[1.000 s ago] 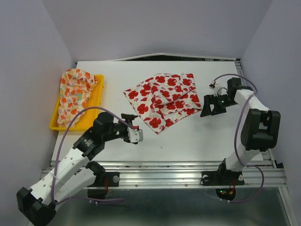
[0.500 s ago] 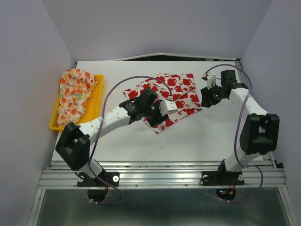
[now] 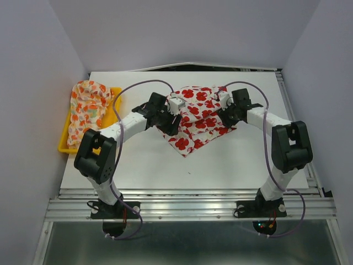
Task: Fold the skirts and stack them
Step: Flatten the skirt out
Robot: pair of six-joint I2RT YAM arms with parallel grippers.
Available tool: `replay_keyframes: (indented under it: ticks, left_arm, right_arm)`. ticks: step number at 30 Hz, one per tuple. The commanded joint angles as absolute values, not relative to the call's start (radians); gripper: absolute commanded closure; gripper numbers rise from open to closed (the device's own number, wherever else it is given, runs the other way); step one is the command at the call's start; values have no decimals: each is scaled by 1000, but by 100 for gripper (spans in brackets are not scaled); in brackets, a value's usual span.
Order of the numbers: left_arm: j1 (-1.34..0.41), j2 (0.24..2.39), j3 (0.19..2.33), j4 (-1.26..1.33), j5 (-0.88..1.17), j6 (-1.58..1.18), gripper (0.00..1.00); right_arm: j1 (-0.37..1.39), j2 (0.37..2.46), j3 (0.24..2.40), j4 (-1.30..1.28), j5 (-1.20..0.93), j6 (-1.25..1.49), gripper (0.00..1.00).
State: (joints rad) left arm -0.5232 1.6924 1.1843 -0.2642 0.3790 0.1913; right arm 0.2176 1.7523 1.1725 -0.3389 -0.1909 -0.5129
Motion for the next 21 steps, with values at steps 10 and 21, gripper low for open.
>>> replay_keyframes:
  ticks: [10,21]
  left_arm:
    - [-523,1836,1203,-219,325,144,34]
    - [-471,1925,1212,-294,229,189,42]
  right_arm:
    - [219,1904,1298,-344,-149,-328,76]
    - [195,1758,1328,-432,-166,-247,99]
